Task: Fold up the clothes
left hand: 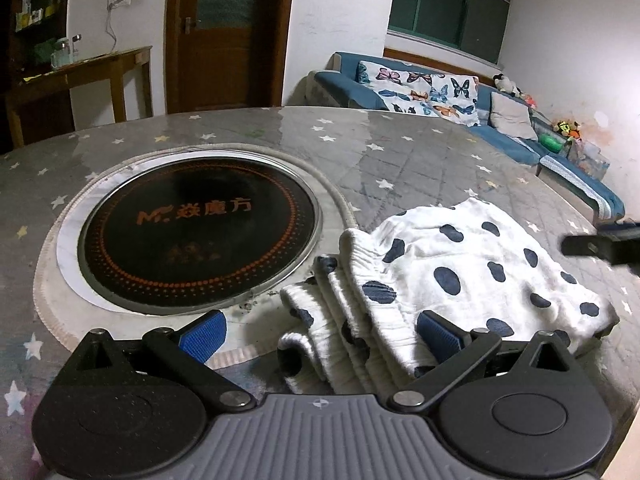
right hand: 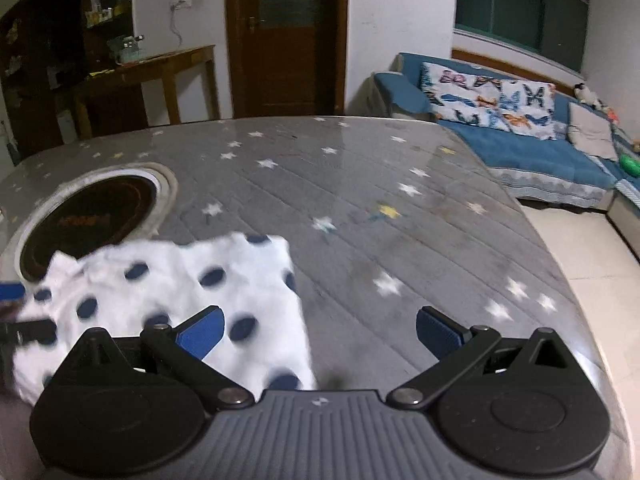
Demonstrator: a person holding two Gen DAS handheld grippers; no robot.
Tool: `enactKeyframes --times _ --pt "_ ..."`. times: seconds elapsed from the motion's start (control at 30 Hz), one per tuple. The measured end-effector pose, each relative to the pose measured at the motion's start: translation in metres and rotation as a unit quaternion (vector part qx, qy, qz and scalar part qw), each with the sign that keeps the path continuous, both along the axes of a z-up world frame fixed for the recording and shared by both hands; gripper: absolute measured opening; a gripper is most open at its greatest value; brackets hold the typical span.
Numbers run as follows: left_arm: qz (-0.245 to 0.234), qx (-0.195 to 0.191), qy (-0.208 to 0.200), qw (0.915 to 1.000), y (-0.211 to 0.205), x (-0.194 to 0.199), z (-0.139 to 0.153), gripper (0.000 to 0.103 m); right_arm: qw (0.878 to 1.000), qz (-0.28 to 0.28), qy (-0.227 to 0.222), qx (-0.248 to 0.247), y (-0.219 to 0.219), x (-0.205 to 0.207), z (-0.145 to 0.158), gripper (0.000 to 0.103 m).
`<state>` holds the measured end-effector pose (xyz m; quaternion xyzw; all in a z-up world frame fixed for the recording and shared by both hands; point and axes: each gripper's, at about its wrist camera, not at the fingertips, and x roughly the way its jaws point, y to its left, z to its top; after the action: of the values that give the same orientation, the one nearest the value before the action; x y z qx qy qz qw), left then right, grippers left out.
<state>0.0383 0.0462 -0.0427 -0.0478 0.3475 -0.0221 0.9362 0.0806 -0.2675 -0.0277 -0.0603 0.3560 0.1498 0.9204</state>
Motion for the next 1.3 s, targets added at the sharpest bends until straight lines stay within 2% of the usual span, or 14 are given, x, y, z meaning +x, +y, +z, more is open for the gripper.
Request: enactKeyframes --times 0.13,0.3,0.4,0.57,0.77,1.03,1.17,1.3 --pt "0.005 0.005 0.002 1.0 0.0 -0.001 -0.002 0.103 0.999 -0.036 -0.007 0.004 -0.029 -0.023 0.001 0.103" --pt "0.007 0.022 0.002 0.9997 -0.004 0.0 -0.003 0.103 0.999 -0.049 -0.012 0.011 -0.051 -0.051 -0.001 0.103" --pt "0.008 0.027 0.002 0.9996 -0.006 0.0 -0.003 0.103 0.999 -0.039 -0.016 0.022 -0.05 -0.067 -0.004 0.103" --pt "0.011 0.032 0.005 0.9994 -0.007 0.0 -0.003 0.103 0.999 0.013 -0.03 -0.007 -0.022 -0.088 -0.017 0.103" --pt "0.012 0.032 0.008 0.9994 -0.007 0.0 -0.003 0.103 0.998 0.015 -0.055 -0.029 -0.004 -0.084 -0.026 0.103" --pt "0.013 0.028 0.011 0.9995 -0.005 0.0 -0.005 0.103 0.993 -0.068 -0.074 -0.058 -0.033 -0.076 -0.032 0.103" --pt "0.012 0.028 0.012 0.9995 -0.006 0.0 -0.007 0.103 0.994 -0.085 -0.061 -0.033 -0.042 -0.078 -0.036 0.103" --pt "0.012 0.031 0.011 0.9994 -0.005 -0.001 -0.006 0.103 0.995 -0.071 -0.054 -0.045 -0.041 -0.084 -0.038 0.103"
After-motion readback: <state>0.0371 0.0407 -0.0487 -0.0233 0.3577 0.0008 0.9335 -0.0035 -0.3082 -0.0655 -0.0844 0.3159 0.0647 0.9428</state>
